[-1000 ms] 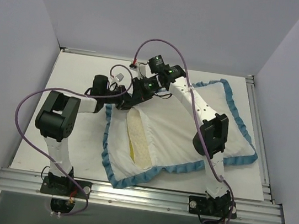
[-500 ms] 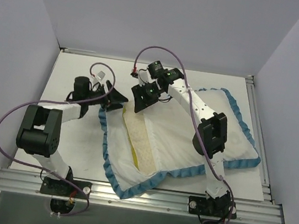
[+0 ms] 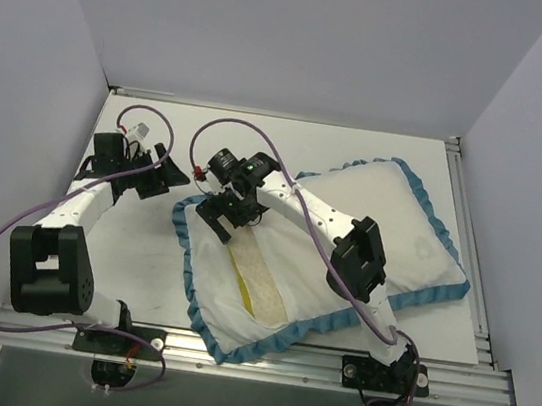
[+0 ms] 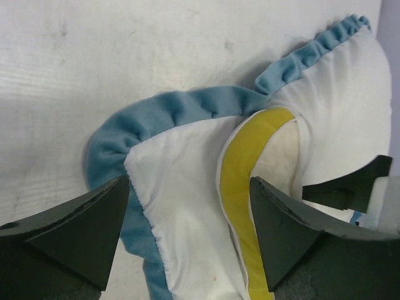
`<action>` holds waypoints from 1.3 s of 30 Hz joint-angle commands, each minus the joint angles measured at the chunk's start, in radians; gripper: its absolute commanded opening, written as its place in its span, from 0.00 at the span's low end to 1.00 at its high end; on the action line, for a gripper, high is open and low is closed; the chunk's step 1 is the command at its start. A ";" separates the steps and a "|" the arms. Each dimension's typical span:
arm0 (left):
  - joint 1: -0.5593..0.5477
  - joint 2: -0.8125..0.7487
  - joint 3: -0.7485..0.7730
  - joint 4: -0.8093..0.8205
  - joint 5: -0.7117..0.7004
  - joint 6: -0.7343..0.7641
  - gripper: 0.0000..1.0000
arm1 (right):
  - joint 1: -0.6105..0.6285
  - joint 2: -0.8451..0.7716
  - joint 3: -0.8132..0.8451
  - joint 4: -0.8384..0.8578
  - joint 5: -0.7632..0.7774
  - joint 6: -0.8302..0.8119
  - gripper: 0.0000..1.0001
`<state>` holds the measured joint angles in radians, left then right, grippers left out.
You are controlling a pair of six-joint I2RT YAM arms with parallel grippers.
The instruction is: Put the pillow into the pillowcase
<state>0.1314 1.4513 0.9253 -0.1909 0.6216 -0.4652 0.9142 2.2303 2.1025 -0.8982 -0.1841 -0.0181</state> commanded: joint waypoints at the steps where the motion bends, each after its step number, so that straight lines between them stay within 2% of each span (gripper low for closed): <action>1: 0.001 -0.061 -0.028 -0.056 -0.095 0.031 0.86 | 0.035 0.007 -0.030 -0.027 0.173 0.053 1.00; 5: 0.005 -0.107 -0.051 -0.068 -0.137 0.031 0.87 | 0.011 0.138 -0.010 0.001 0.255 0.047 1.00; 7: 0.008 -0.132 -0.062 -0.076 -0.152 0.037 0.87 | 0.003 0.193 0.002 -0.002 0.220 0.032 0.96; 10: 0.014 -0.153 -0.071 -0.108 -0.163 0.060 0.86 | -0.015 0.200 0.019 -0.008 0.151 0.026 0.54; 11: 0.014 -0.160 -0.071 -0.131 -0.166 0.071 0.85 | -0.024 0.184 0.028 -0.010 0.077 0.026 0.17; 12: 0.014 -0.164 -0.072 -0.134 -0.163 0.086 0.84 | -0.040 0.161 0.033 -0.014 0.033 0.026 0.00; 13: 0.013 -0.175 -0.074 -0.142 -0.158 0.095 0.83 | -0.072 0.100 0.036 -0.013 -0.007 0.029 0.00; 16: -0.013 -0.192 -0.092 -0.139 -0.102 0.106 0.79 | -0.141 -0.056 0.012 0.051 -0.324 0.079 0.00; 18: -0.053 -0.197 -0.111 -0.114 -0.074 0.096 0.79 | -0.210 -0.163 -0.088 0.211 -0.502 0.188 0.00; 22: -0.177 -0.175 -0.161 0.026 -0.040 -0.007 0.79 | -0.270 -0.213 -0.145 0.321 -0.624 0.277 0.00; 27: -0.327 -0.088 -0.166 0.319 -0.048 -0.151 0.80 | -0.320 -0.239 -0.205 0.403 -0.724 0.372 0.00; 31: -0.381 0.052 -0.126 0.455 -0.062 -0.253 0.83 | -0.348 -0.258 -0.249 0.498 -0.827 0.484 0.00; 32: -0.389 0.075 -0.122 0.535 -0.053 -0.294 0.83 | -0.353 -0.262 -0.274 0.531 -0.872 0.518 0.00; 35: -0.417 0.171 -0.128 0.740 -0.017 -0.409 0.84 | -0.370 -0.276 -0.302 0.713 -0.922 0.671 0.00; 37: -0.446 0.252 -0.117 0.794 -0.019 -0.453 0.84 | -0.374 -0.293 -0.335 0.810 -0.959 0.772 0.00; 39: -0.464 0.303 -0.100 0.847 -0.039 -0.480 0.83 | -0.379 -0.310 -0.386 0.990 -0.976 0.936 0.00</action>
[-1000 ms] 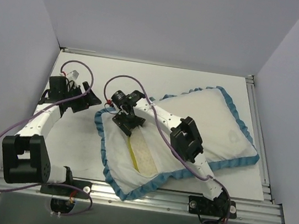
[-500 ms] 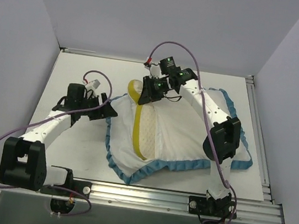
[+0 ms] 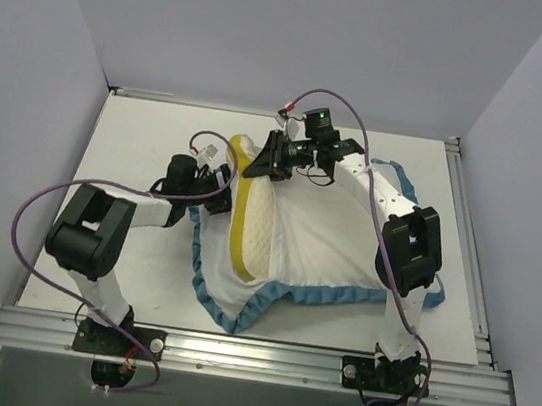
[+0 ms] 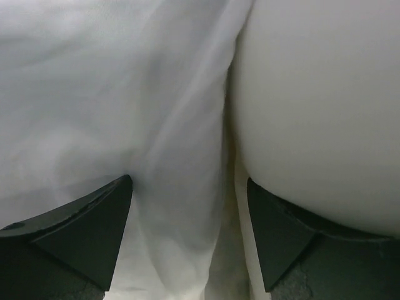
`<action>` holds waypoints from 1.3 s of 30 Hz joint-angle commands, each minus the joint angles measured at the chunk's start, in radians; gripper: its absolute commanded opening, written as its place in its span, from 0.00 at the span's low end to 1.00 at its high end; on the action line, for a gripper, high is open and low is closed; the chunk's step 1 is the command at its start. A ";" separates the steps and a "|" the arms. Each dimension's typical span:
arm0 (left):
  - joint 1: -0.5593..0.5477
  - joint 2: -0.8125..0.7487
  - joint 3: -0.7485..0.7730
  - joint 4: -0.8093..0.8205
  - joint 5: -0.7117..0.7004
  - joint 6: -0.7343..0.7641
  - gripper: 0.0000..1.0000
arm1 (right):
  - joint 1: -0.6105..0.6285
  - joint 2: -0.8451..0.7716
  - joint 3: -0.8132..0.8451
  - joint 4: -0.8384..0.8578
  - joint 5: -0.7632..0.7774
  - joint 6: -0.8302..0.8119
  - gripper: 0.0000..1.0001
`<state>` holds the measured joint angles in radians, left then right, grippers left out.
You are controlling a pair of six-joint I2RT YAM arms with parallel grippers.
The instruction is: Put the pillow into the pillowcase
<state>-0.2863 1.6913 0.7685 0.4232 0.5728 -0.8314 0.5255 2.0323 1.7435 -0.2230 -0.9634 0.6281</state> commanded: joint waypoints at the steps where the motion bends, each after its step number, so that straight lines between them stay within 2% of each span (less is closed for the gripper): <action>1: -0.057 0.091 0.061 0.230 -0.008 -0.106 0.82 | 0.008 -0.116 -0.032 0.358 -0.199 0.336 0.00; 4: -0.042 0.088 0.107 0.018 -0.155 -0.005 0.63 | -0.002 -0.141 -0.033 0.303 -0.189 0.305 0.00; 5: -0.009 0.082 0.121 -0.111 -0.184 0.065 0.56 | -0.019 -0.147 -0.051 0.266 -0.184 0.279 0.00; 6: 0.012 0.073 0.130 -0.154 -0.226 0.099 0.41 | -0.027 -0.165 -0.065 0.228 -0.173 0.236 0.00; 7: 0.030 0.050 0.152 -0.202 -0.246 0.133 0.33 | -0.033 -0.170 -0.065 0.139 -0.128 0.166 0.00; 8: 0.073 0.036 0.163 -0.290 -0.258 0.197 0.27 | -0.036 -0.173 -0.061 -0.036 -0.097 0.088 0.00; 9: 0.091 0.022 0.172 -0.326 -0.263 0.230 0.22 | -0.039 -0.178 -0.056 -0.118 -0.059 -0.092 0.00; 11: 0.139 -0.018 0.204 -0.422 -0.264 0.328 0.22 | -0.038 -0.178 -0.081 -0.249 0.072 -0.212 0.00; 14: 0.168 -0.064 0.241 -0.540 -0.269 0.426 0.22 | -0.044 -0.161 -0.133 -0.303 0.176 -0.332 0.00; 18: 0.177 -0.091 0.284 -0.600 -0.268 0.500 0.27 | -0.016 -0.097 -0.136 -0.345 0.216 -0.442 0.00; 22: 0.177 -0.088 0.316 -0.586 -0.202 0.511 0.19 | 0.077 -0.014 -0.096 -0.398 0.221 -0.548 0.00; 23: 0.180 -0.090 0.321 -0.568 -0.138 0.494 0.13 | 0.091 0.000 -0.090 -0.409 0.216 -0.560 0.00; 26: 0.180 -0.105 0.341 -0.480 -0.038 0.421 0.06 | 0.157 0.087 -0.023 -0.482 0.224 -0.622 0.00; 27: 0.180 -0.110 0.351 -0.454 0.029 0.398 0.01 | 0.171 0.142 -0.003 -0.499 0.227 -0.620 0.00; 31: 0.168 -0.151 0.417 -0.373 0.142 0.295 0.00 | 0.171 0.264 0.104 -0.515 0.303 -0.613 0.00; 35: 0.156 -0.209 0.427 -0.469 0.202 0.241 0.00 | 0.120 0.350 0.223 -0.487 0.383 -0.564 0.00; 39: 0.147 -0.307 0.382 -0.633 0.217 0.261 0.00 | 0.038 0.324 0.300 -0.446 0.407 -0.495 0.00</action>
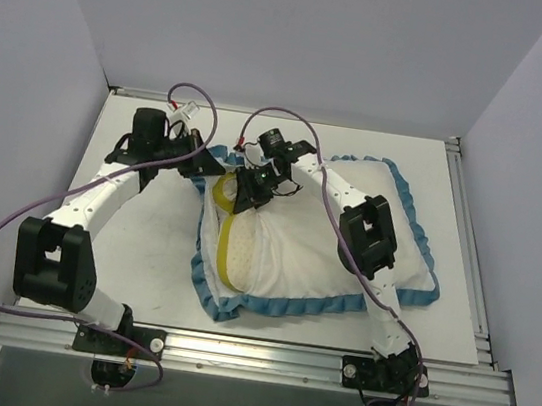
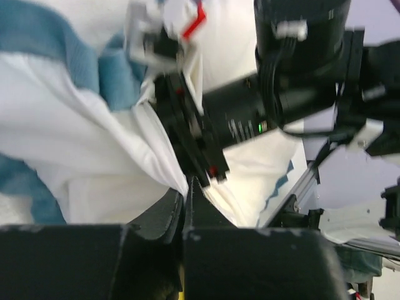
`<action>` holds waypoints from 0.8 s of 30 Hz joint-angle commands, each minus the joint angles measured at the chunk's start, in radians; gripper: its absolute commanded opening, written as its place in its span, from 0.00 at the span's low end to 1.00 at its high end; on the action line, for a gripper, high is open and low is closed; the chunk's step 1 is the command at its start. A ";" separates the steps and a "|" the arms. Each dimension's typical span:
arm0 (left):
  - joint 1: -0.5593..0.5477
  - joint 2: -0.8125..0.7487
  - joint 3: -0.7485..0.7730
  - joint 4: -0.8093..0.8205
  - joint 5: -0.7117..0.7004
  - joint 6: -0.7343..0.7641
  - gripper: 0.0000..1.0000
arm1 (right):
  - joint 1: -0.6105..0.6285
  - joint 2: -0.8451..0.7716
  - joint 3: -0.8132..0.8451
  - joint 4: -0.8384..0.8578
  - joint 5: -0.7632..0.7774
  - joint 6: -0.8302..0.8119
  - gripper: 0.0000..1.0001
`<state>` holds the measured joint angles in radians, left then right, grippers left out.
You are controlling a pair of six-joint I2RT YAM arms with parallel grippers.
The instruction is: Put the pillow into the pillowcase
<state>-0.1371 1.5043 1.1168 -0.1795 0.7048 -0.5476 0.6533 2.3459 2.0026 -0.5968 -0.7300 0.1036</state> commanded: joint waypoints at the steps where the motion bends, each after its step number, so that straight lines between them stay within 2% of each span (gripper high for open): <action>1: -0.013 -0.133 0.025 -0.087 0.088 -0.014 0.00 | -0.102 0.000 0.053 -0.063 0.169 0.072 0.01; 3: -0.044 -0.141 0.006 -0.139 0.073 0.023 0.00 | -0.127 -0.031 0.082 -0.002 0.144 0.135 0.07; 4: -0.085 -0.135 -0.001 -0.147 0.076 0.026 0.00 | -0.135 -0.040 0.091 0.044 0.138 0.183 0.16; 5: -0.104 -0.124 -0.003 -0.141 0.082 0.023 0.00 | -0.138 -0.046 0.105 0.064 0.132 0.200 0.18; 6: -0.148 -0.095 0.009 -0.134 0.078 0.028 0.00 | -0.135 -0.049 0.140 0.081 0.136 0.215 0.25; 9: -0.185 0.003 0.073 -0.144 0.049 0.058 0.02 | -0.127 -0.043 0.183 0.130 0.156 0.277 0.31; 11: -0.182 0.065 0.106 -0.129 0.050 0.040 0.08 | -0.113 -0.056 0.182 0.143 0.153 0.291 0.37; 12: -0.171 0.118 0.138 -0.123 0.047 0.037 0.11 | -0.115 -0.069 0.154 0.144 0.132 0.292 0.44; 13: -0.154 0.141 0.150 -0.071 0.051 0.014 0.13 | -0.116 -0.091 0.131 0.144 0.126 0.292 0.63; 14: -0.115 0.160 0.156 -0.036 0.056 0.000 0.16 | -0.135 -0.140 0.102 0.143 0.116 0.291 0.70; 15: -0.090 0.187 0.163 0.006 0.052 -0.014 0.27 | -0.151 -0.169 0.060 0.141 0.104 0.285 0.75; 16: -0.067 0.203 0.181 0.078 0.048 -0.026 0.33 | -0.173 -0.198 -0.027 0.140 0.084 0.285 0.95; 17: -0.026 0.217 0.198 0.098 0.045 -0.017 0.42 | -0.213 -0.259 -0.078 0.135 0.069 0.285 1.00; 18: -0.010 0.246 0.228 0.095 0.032 0.001 0.53 | -0.233 -0.281 -0.114 0.123 0.054 0.257 1.00; 19: 0.002 0.258 0.294 0.056 0.021 0.058 0.57 | -0.248 -0.302 -0.164 0.079 0.044 0.233 1.00; 21: 0.030 0.267 0.353 -0.030 0.025 0.115 0.62 | -0.267 -0.358 -0.185 0.013 0.021 0.146 0.98; 22: 0.036 0.255 0.368 -0.053 0.044 0.167 0.67 | -0.264 -0.370 -0.191 -0.053 0.012 0.125 0.98; 24: 0.045 0.190 0.364 -0.130 0.056 0.210 0.74 | -0.224 -0.414 -0.205 -0.095 0.006 0.087 0.98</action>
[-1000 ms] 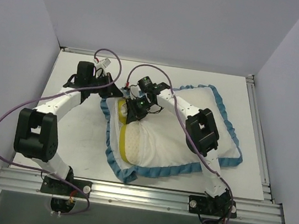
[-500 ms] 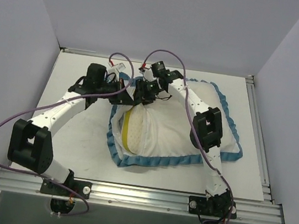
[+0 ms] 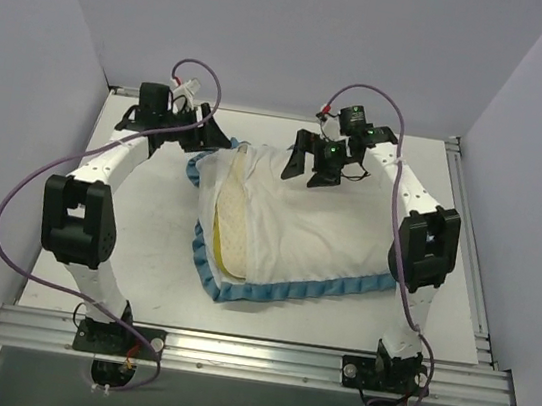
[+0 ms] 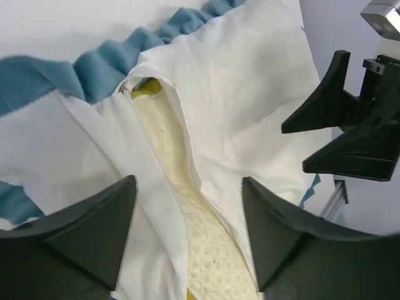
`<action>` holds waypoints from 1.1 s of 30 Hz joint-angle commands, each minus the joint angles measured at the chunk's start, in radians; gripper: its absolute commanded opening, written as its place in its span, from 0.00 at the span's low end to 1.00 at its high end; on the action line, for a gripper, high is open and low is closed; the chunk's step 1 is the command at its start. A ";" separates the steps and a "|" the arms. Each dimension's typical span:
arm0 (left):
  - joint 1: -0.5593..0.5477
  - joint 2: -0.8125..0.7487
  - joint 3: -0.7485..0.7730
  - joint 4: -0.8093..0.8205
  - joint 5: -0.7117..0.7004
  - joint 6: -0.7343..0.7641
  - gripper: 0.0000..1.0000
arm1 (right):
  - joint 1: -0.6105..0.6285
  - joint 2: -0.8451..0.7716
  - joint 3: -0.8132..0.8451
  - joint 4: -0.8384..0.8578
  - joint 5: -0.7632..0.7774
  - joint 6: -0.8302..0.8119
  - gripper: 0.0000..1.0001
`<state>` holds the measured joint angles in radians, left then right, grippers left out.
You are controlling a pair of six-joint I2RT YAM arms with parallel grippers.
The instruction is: Put the pillow into the pillowcase
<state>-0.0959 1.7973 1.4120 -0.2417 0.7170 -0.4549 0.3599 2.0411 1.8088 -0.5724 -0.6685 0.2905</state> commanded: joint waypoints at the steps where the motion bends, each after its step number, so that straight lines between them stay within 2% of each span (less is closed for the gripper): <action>1: 0.007 -0.131 0.050 -0.091 0.045 0.146 0.81 | 0.095 -0.117 -0.008 -0.159 -0.043 -0.143 0.98; 6: 0.083 -0.344 -0.195 -0.143 0.013 0.084 0.84 | 0.292 -0.116 0.046 -0.234 0.188 -0.246 1.00; 7: 0.132 -0.364 -0.223 -0.145 0.009 0.052 0.85 | 0.348 -0.107 0.056 -0.248 0.228 -0.251 1.00; 11: 0.209 -0.455 -0.323 -0.175 -0.010 0.042 0.86 | 0.463 -0.017 0.122 -0.306 0.306 -0.254 1.00; 15: 0.260 -0.538 -0.375 -0.238 -0.020 0.091 0.91 | 0.539 0.053 0.129 -0.337 0.359 -0.263 1.00; 18: 0.269 -0.573 -0.406 -0.274 -0.037 0.127 0.92 | 0.551 0.145 0.115 -0.337 0.399 -0.260 1.00; 20: 0.269 -0.587 -0.433 -0.286 -0.054 0.140 0.92 | 0.541 0.210 0.127 -0.337 0.417 -0.260 0.96; 21: 0.269 -0.601 -0.441 -0.297 -0.059 0.145 0.92 | 0.513 0.226 0.136 -0.337 0.390 -0.258 0.82; 23: 0.266 -0.613 -0.476 -0.298 -0.036 0.160 0.84 | 0.475 0.229 0.161 -0.333 0.267 -0.261 0.52; 24: 0.257 -0.613 -0.488 -0.300 -0.019 0.163 0.81 | 0.441 0.214 0.167 -0.310 0.221 -0.266 0.30; 25: 0.251 -0.613 -0.498 -0.300 -0.004 0.171 0.72 | 0.424 0.194 0.165 -0.285 0.180 -0.264 0.20; 26: 0.236 -0.610 -0.516 -0.300 0.019 0.174 0.69 | 0.406 0.139 0.141 -0.252 0.070 -0.255 0.07; 27: 0.223 -0.609 -0.524 -0.298 0.024 0.174 0.67 | 0.384 0.107 0.127 -0.174 0.019 -0.235 0.00; 30: 0.145 -0.592 -0.561 -0.257 0.018 0.156 0.57 | 0.323 0.027 0.115 -0.075 -0.145 -0.153 0.00; 33: 0.052 -0.576 -0.593 -0.156 -0.005 0.082 0.54 | 0.291 0.001 0.118 -0.041 -0.224 -0.087 0.00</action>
<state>0.0193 1.2121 0.8398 -0.5091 0.7036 -0.3252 0.6758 2.1441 1.9182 -0.6968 -0.7143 0.1230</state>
